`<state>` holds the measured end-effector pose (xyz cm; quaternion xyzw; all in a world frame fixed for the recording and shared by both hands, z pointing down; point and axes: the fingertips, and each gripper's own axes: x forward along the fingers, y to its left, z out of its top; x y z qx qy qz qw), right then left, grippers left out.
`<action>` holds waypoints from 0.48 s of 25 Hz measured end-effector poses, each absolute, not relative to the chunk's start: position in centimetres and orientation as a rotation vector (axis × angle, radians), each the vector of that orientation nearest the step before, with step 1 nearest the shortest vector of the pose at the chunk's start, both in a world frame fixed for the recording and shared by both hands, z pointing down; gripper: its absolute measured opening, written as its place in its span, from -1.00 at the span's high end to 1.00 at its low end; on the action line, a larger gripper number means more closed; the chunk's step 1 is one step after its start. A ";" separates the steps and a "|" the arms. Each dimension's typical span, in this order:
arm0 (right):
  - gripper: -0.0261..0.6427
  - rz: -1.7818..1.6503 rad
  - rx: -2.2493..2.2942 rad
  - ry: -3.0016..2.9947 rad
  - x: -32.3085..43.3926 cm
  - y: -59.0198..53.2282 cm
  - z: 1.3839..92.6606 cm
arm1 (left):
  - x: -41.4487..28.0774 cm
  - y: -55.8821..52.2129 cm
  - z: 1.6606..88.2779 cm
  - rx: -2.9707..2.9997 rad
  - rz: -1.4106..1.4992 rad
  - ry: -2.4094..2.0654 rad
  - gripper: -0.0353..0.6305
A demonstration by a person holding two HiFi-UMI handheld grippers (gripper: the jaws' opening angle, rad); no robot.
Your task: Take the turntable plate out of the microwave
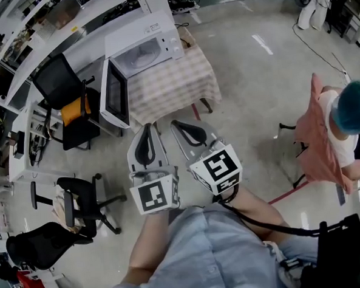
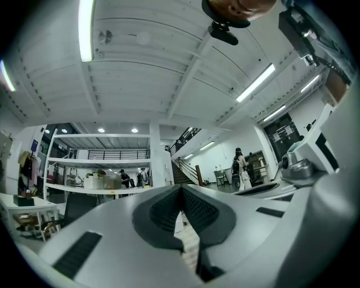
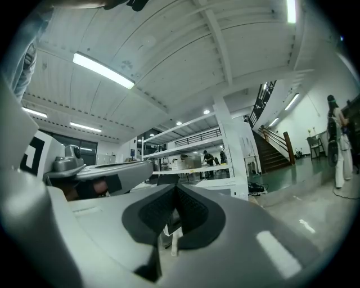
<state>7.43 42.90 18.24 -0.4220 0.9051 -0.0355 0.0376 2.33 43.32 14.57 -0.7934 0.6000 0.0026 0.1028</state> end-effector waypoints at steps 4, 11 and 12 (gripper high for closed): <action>0.92 -0.127 -1.305 2.787 6.9 42.3 19.0 | 1.7 42.6 14.6 -2.337 0.052 1.800 0.87; 0.92 -0.146 -1.371 2.784 5.1 38.4 20.7 | -0.5 39.2 16.0 -2.379 0.075 1.790 0.87; 0.92 -0.150 -1.387 2.779 4.9 37.4 21.0 | -0.9 38.3 16.3 -2.386 0.077 1.787 0.87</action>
